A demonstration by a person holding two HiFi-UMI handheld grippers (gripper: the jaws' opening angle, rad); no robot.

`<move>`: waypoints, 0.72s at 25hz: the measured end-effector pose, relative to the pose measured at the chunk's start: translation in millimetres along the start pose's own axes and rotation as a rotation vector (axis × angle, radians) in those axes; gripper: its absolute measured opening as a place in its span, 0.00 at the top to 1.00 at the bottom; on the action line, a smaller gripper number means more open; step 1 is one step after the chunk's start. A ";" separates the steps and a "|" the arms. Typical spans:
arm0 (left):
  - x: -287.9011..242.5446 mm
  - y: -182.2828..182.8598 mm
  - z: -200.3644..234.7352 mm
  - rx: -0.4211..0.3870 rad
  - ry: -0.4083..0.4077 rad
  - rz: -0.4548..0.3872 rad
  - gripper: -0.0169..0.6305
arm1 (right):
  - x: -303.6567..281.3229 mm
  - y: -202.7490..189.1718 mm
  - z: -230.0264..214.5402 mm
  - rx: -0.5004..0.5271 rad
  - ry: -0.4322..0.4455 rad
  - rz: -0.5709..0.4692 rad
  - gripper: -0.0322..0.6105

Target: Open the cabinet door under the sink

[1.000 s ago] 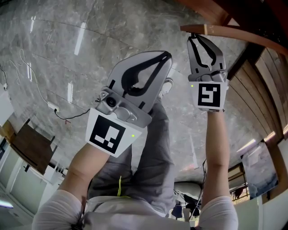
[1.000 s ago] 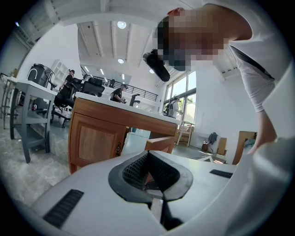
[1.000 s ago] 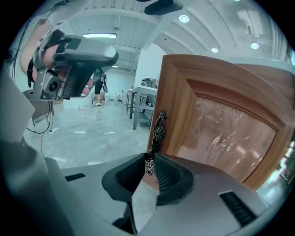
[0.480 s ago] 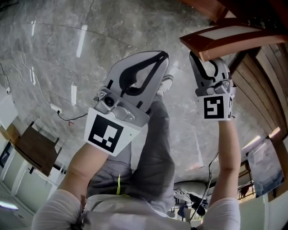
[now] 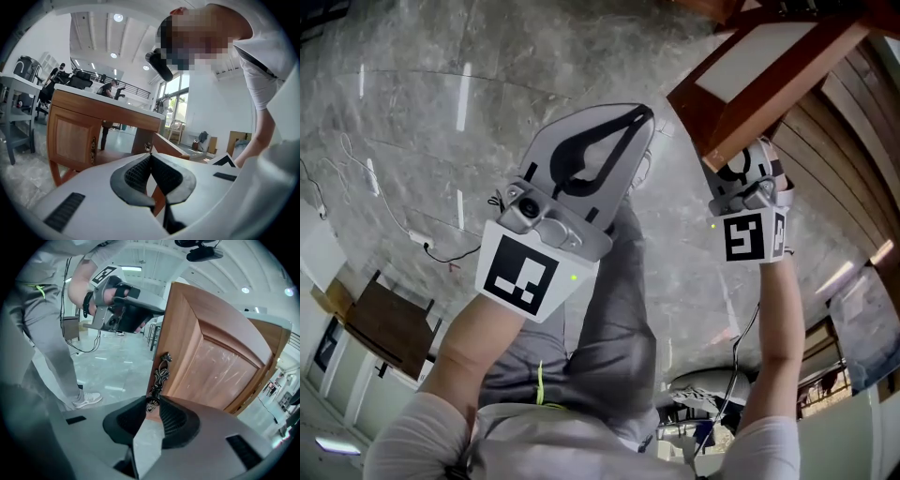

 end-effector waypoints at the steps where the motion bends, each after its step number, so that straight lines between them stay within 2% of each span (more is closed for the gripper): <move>1: -4.7 -1.8 -4.9 0.002 -0.011 0.003 0.95 | 6.0 -6.3 -0.5 -0.003 -0.003 0.008 0.83; 10: -42.5 -7.2 -47.1 0.000 -0.134 0.031 0.95 | 52.7 -50.1 -8.0 -0.065 -0.145 0.076 0.81; 18: -58.6 -6.7 -70.3 -0.015 -0.198 0.049 0.95 | 67.2 -60.0 -4.5 -0.118 -0.259 0.093 0.80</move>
Point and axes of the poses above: the fingertips, and each gripper's own axes: x backward along the fingers, z to its left, y out of its top, the point moved 8 cm from there along x, backward along the fingers, and after that the axes turned 8 degrees about -y, right-handed, at the moved point
